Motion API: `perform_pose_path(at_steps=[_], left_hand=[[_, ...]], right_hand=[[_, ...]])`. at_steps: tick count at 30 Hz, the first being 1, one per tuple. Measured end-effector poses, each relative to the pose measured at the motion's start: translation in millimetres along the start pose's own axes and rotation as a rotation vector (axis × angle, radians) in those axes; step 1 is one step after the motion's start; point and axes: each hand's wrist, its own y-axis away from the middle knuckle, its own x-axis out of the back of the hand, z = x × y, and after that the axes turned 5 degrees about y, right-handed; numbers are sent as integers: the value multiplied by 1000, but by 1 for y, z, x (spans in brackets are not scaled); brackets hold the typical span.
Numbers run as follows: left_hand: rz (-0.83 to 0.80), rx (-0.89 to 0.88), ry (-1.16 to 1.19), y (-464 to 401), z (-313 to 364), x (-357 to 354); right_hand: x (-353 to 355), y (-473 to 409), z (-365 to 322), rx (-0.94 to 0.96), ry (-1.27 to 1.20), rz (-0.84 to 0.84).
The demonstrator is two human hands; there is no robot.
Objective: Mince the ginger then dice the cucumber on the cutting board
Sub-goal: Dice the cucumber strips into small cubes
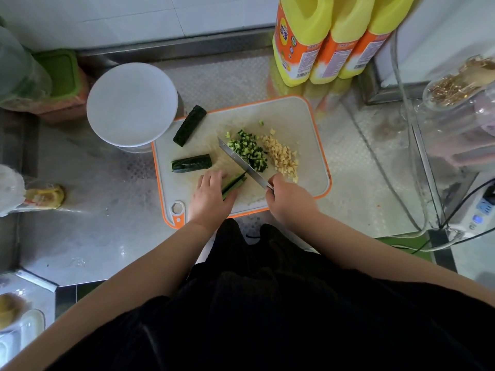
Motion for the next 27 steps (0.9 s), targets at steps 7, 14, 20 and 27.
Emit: perform_pose_path(at_steps=[7,14,20,27], left_hand=[[100,-197,73,-4,-5,-16],[149,-203,102,-4,-13,-29],[153,-232,36,-1,-11,-26],[182,-85,-104,5,-13,-16]], right_hand=[[-5,1,-10,-15,61,-50],[-22,-13,-13,-73,54,-92],[-5,-27,-12,-92,-70,-106],[-1,-8,-19,-37,9,-107]])
